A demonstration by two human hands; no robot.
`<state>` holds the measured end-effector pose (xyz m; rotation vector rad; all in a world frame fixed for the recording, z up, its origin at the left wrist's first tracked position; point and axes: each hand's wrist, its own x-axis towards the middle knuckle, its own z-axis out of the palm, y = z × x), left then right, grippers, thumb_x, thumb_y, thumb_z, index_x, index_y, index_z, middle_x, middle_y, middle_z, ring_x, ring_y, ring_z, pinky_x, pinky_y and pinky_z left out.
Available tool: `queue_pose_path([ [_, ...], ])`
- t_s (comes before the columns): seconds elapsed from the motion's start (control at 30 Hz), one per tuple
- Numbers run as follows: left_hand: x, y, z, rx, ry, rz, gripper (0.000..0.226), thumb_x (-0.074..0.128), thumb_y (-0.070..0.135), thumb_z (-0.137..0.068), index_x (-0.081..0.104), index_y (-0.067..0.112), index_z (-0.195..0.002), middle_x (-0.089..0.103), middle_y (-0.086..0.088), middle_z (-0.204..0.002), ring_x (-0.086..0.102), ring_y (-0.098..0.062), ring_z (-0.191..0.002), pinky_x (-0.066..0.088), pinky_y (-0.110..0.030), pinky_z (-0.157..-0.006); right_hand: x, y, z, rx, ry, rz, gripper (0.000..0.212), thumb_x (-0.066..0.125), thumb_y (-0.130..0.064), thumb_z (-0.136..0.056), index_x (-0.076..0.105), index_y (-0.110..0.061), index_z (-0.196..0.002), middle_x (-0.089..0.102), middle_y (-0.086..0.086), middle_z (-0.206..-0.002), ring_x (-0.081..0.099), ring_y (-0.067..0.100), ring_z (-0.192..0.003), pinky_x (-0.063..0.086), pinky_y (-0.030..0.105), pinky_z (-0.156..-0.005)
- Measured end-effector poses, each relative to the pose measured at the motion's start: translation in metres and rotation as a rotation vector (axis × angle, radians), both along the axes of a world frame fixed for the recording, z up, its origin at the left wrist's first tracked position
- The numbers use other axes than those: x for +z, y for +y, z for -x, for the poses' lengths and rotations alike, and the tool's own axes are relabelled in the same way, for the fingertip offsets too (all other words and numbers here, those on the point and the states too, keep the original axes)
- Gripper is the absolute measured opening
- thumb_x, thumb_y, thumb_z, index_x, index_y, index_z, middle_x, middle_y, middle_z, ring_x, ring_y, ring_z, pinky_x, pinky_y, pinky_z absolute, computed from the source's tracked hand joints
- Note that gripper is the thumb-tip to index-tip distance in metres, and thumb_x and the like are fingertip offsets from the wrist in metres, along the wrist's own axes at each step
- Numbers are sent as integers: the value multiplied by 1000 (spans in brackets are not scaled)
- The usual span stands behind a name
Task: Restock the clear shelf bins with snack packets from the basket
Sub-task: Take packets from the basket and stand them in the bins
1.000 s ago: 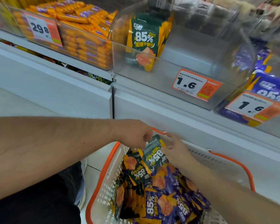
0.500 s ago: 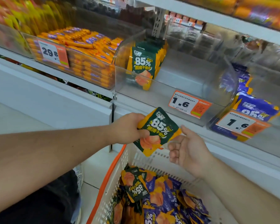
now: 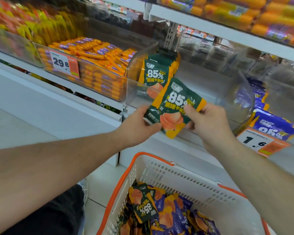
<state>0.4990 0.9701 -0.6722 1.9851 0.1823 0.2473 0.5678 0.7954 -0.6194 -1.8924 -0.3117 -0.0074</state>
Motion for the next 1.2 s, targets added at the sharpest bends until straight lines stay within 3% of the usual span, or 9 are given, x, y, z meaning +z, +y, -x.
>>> queue_pose_path([
  [0.17, 1, 0, -4, 31, -132, -170, 67, 66, 32, -89, 27, 29, -145, 41, 9, -133, 50, -10, -111, 43, -27, -82, 50, 16, -19, -38, -498, 192, 43, 61, -31, -92, 59, 5, -69, 59, 28, -67, 59, 29, -59, 52, 44, -63],
  [0.37, 5, 1, -11, 83, -153, -254, 86, 69, 26, -87, 15, 17, -153, 30, -1, -143, 46, -15, -120, 43, -32, -96, 64, 41, -45, -114, -624, 105, 46, 58, -38, -88, 52, 0, -61, 62, 24, -66, 61, 39, -69, 50, 40, -61],
  [0.57, -2, -3, -13, 93, -107, -539, 80, 66, 36, -75, 35, 11, -145, 26, -11, -147, 28, -30, -137, 33, -50, -109, 46, 69, -76, -41, -448, 319, 54, 61, -30, -90, 32, -15, -46, 39, 10, -50, 69, 38, -77, 54, 49, -69],
  [0.67, -4, -4, -12, 89, -30, -581, 76, 69, 31, -81, 31, 18, -146, 17, -6, -151, 18, -27, -140, 26, -44, -111, 35, 85, -85, -53, -281, 352, 42, 62, -29, -87, 47, -11, -52, 50, 22, -57, 69, 38, -79, 57, 50, -72],
  [0.77, -3, -4, -10, 66, -5, -607, 75, 68, 31, -82, 29, 20, -146, 13, -5, -152, 15, -27, -142, 22, -44, -112, 36, 98, -90, -83, -150, 310, 30, 63, -23, -85, 67, 7, -83, 66, 24, -72, 71, 37, -77, 59, 53, -72],
  [0.93, -2, -6, -9, 34, 41, -618, 74, 67, 31, -84, 29, 21, -146, 11, -5, -152, 12, -26, -143, 20, -44, -113, 35, 111, -98, -43, 87, 295, 20, 60, -16, -94, 52, -7, -78, 62, 8, -66, 74, 26, -72, 61, 45, -78],
  [1.07, -1, -7, -11, 18, 45, -608, 74, 67, 29, -84, 29, 21, -146, 11, -5, -152, 14, -27, -142, 23, -44, -111, 29, 108, -101, -59, 181, 290, 26, 61, -24, -95, 55, -4, -110, 63, 7, -75, 72, 17, -68, 58, 30, -56],
  [1.13, -2, -7, -12, 16, 41, -609, 74, 67, 29, -84, 29, 21, -146, 12, -6, -151, 15, -27, -141, 24, -43, -111, 29, 103, -101, -55, 162, 360, 27, 65, -32, -93, 58, -8, -103, 64, 5, -77, 69, 12, -63, 47, 21, -45],
  [1.2, -3, -7, -12, 15, 39, -607, 74, 68, 29, -84, 29, 21, -146, 13, -6, -151, 16, -27, -141, 24, -43, -111, 31, 97, -99, -46, 144, 415, 29, 69, -37, -89, 60, -11, -95, 65, 4, -76, 69, 13, -64, 52, 23, -48],
])
